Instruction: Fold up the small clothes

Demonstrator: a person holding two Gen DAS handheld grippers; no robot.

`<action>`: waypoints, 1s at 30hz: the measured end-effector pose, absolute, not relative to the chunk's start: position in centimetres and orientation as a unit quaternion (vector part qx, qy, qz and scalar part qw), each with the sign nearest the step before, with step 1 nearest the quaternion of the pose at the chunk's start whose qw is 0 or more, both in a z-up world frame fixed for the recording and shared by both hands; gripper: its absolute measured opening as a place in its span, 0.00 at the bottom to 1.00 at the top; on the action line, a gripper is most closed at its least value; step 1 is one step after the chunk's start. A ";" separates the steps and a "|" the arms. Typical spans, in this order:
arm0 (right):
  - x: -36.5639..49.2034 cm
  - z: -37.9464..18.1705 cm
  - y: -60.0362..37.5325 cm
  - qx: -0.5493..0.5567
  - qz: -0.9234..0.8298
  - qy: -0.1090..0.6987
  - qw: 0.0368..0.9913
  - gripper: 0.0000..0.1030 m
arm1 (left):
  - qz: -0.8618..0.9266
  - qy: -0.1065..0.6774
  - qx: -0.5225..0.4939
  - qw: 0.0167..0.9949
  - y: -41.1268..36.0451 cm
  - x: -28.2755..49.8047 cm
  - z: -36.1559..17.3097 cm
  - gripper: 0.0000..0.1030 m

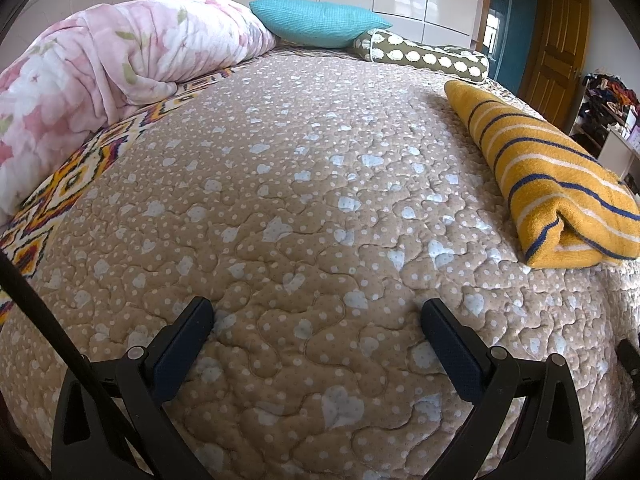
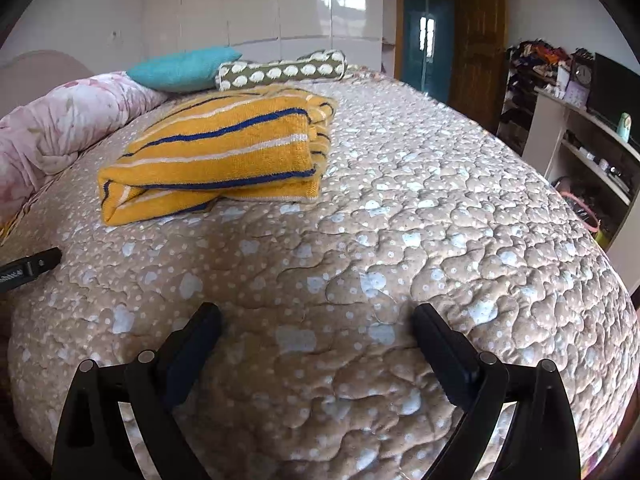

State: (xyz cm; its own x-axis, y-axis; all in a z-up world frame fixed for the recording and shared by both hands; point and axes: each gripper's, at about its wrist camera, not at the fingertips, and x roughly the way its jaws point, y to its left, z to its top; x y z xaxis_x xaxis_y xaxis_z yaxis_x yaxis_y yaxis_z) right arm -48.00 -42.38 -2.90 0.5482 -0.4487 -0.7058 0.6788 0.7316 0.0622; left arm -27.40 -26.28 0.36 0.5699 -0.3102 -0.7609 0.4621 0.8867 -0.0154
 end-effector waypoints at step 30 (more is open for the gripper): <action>-29.1 -0.6 -43.8 0.240 -0.071 0.402 0.881 0.45 | -0.227 0.403 0.075 0.884 -27.0 -26.9 0.4 1.00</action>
State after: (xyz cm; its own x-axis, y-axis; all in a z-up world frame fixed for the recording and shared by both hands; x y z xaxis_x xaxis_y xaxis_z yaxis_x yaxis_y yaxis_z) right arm -29.10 -43.81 -0.62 0.6667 0.0676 -0.7422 0.3180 0.8748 0.3654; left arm -26.91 -27.01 0.42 0.5729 -0.3407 -0.7454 0.4613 0.8858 -0.0503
